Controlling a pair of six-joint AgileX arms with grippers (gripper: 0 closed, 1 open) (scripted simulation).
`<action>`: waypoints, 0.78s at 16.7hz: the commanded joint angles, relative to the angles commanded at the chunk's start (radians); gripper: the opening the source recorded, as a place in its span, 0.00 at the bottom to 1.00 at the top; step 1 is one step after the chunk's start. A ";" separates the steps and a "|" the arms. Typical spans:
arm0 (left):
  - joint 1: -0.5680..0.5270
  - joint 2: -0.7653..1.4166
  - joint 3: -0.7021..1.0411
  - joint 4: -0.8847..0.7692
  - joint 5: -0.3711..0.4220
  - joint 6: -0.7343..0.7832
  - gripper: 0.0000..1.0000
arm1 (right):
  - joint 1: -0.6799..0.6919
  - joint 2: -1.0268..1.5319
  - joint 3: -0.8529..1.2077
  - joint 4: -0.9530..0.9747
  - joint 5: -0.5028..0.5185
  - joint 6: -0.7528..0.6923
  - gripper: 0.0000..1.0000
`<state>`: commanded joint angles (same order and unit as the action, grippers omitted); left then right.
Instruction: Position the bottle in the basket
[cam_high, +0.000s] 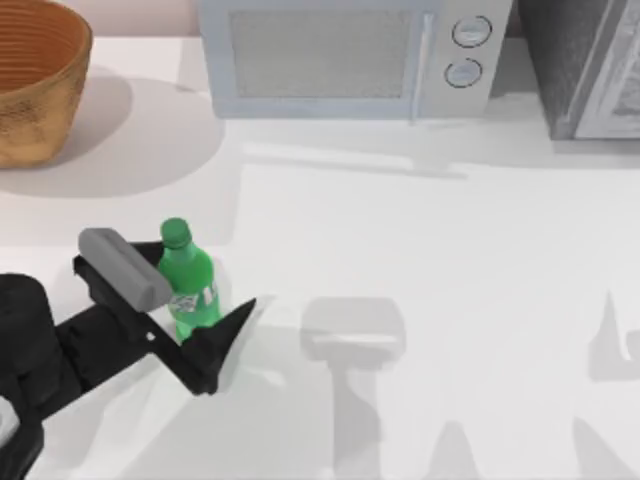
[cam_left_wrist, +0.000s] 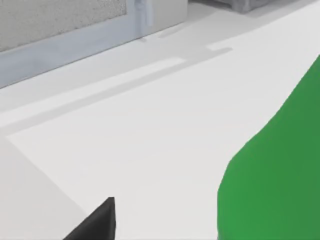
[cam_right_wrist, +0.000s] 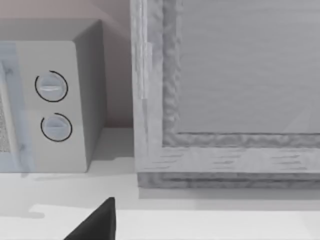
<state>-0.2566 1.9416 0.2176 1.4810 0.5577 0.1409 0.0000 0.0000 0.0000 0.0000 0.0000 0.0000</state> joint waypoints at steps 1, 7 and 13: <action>0.000 0.000 0.000 0.000 0.000 0.000 1.00 | 0.000 0.000 0.000 0.000 0.000 0.000 1.00; 0.000 0.000 0.000 0.000 0.000 0.000 0.55 | 0.000 0.000 0.000 0.000 0.000 0.000 1.00; 0.000 0.000 0.000 0.000 0.000 0.000 0.10 | 0.000 0.000 0.000 0.000 0.000 0.000 1.00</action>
<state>-0.2566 1.9416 0.2176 1.4810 0.5577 0.1409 0.0000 0.0000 0.0000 0.0000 0.0000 0.0000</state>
